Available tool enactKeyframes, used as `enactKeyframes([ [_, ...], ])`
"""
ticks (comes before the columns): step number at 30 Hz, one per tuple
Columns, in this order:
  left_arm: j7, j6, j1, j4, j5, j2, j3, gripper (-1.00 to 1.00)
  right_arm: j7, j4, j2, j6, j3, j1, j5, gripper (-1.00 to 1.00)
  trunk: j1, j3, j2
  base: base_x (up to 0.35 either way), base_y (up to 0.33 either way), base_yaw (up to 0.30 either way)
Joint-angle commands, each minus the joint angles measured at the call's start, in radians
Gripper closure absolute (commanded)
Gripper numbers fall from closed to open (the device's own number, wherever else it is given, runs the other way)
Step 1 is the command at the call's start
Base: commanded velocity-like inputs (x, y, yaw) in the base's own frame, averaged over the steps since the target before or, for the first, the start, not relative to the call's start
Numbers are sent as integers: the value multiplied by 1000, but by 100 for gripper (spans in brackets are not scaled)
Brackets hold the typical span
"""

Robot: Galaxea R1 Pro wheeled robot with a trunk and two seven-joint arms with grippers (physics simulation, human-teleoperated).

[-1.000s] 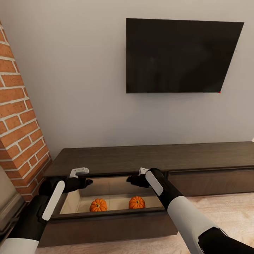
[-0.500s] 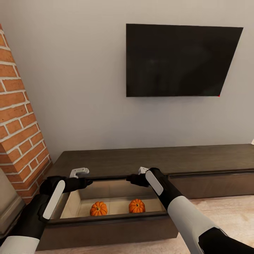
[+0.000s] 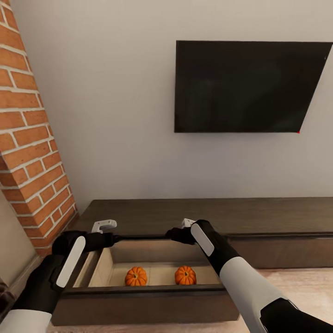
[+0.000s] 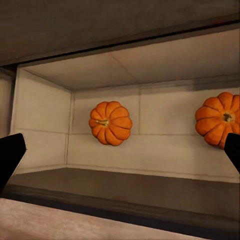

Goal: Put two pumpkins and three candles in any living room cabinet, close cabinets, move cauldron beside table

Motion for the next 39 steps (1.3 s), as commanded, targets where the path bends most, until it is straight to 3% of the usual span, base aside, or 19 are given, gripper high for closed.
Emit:
enactKeyframes([
  [1, 4, 3, -1, -2, 4, 1, -1, -100, -10, -1, 0, 1, 3, -1, -11, -100, 0, 0, 0, -3, 2, 249],
  [10, 4, 3, 0, -5, 3, 0, -7, -100, -10, -1, 0, 2, 3, -1, -11, -100, 0, 5, 0, -6, 1, 267],
  [14, 4, 3, 0, -5, 3, -1, -7, -100, -10, -1, 0, 1, 4, -1, -11, -100, -15, 18, 28, -181, 0, 281],
  [39, 4, 3, 0, -5, 6, -1, -6, -100, -9, -1, 2, 2, 4, -1, -11, -100, -15, 19, 28, -31, 0, 284],
])
